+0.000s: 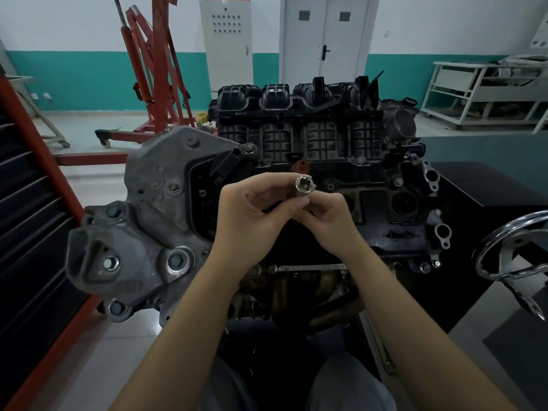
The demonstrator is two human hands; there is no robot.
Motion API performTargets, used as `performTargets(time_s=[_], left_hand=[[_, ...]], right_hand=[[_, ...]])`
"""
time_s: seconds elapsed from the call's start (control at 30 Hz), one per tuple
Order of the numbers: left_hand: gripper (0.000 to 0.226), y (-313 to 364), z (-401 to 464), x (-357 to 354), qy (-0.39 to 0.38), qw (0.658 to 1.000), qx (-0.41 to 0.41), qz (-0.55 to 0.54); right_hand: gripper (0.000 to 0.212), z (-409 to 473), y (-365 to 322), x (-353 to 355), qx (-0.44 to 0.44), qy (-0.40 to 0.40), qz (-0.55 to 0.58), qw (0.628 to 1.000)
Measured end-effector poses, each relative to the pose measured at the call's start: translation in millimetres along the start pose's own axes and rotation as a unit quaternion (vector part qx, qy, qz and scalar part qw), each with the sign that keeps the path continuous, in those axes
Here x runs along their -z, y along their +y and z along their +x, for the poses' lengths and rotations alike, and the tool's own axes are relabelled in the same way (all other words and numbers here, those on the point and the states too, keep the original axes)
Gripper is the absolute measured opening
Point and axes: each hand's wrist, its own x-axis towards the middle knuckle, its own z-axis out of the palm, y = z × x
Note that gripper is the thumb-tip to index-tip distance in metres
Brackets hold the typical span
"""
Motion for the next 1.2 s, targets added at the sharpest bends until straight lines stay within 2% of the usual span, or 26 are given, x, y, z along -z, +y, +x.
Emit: performTargets(time_s=[0.1,0.23,0.3,0.4,0.5,0.6,0.7,0.8,0.87,0.97,1.07,1.13,1.2], left_hand=[[0.031,0.4,-1.6,-1.0,-0.017,1.000,0.004,0.024],[0.025,-1.5,-3.2,-5.7,0.039,0.994,-0.032,0.096],[0.028,-1.9,-3.3,-6.3,0.042,0.992,-0.053,0.104],[0.033,-1.8,-3.9,-4.5,0.032,0.996,-0.042,0.068],[0.033,-0.9,-4.1,-3.0,0.008,0.996,-0.036,0.076],[0.025,0.6,-3.8,-4.3,0.037,0.992,-0.025,0.116],[0.027,2.7,-4.1,-5.2,0.062,0.994,0.000,0.094],[0.033,2.9,-3.8,-2.1,0.042,0.998,0.009,0.040],[0.033,3.1,-3.5,-0.4,0.021,1.000,0.014,0.015],[0.026,1.9,-3.1,-1.8,0.021,0.996,-0.002,0.081],[0.024,1.0,-5.0,-6.4,0.076,0.987,-0.009,0.144],[0.027,0.9,-4.9,-6.7,0.088,0.990,0.005,0.110],[0.030,0.6,-4.0,-3.6,0.058,0.997,0.014,0.058]], right_hand=[[0.025,-2.2,2.7,-1.8,0.004,0.038,0.023,0.999],[0.018,-2.4,3.8,-4.5,0.002,0.068,0.055,0.996],[0.019,-3.0,2.3,-5.4,0.006,0.053,0.035,0.998],[0.023,-3.6,1.0,-7.2,0.010,0.023,-0.007,1.000],[0.017,-4.8,2.7,-6.9,-0.001,0.050,-0.001,0.999],[0.015,-4.9,6.4,-9.1,-0.009,0.072,-0.025,0.997],[0.018,-4.4,4.7,-8.3,0.002,0.061,-0.025,0.998],[0.025,-4.3,2.5,-7.6,0.010,0.039,-0.041,0.998],[0.021,-4.5,4.2,-8.2,0.000,0.055,-0.037,0.998],[0.015,-5.5,7.2,-9.4,-0.015,0.086,-0.023,0.996],[0.016,-5.5,6.9,-8.7,-0.005,0.086,-0.028,0.996],[0.021,-5.7,5.1,-7.9,0.013,0.056,-0.045,0.997],[0.025,-5.9,3.1,-7.8,0.022,0.031,-0.056,0.998]])
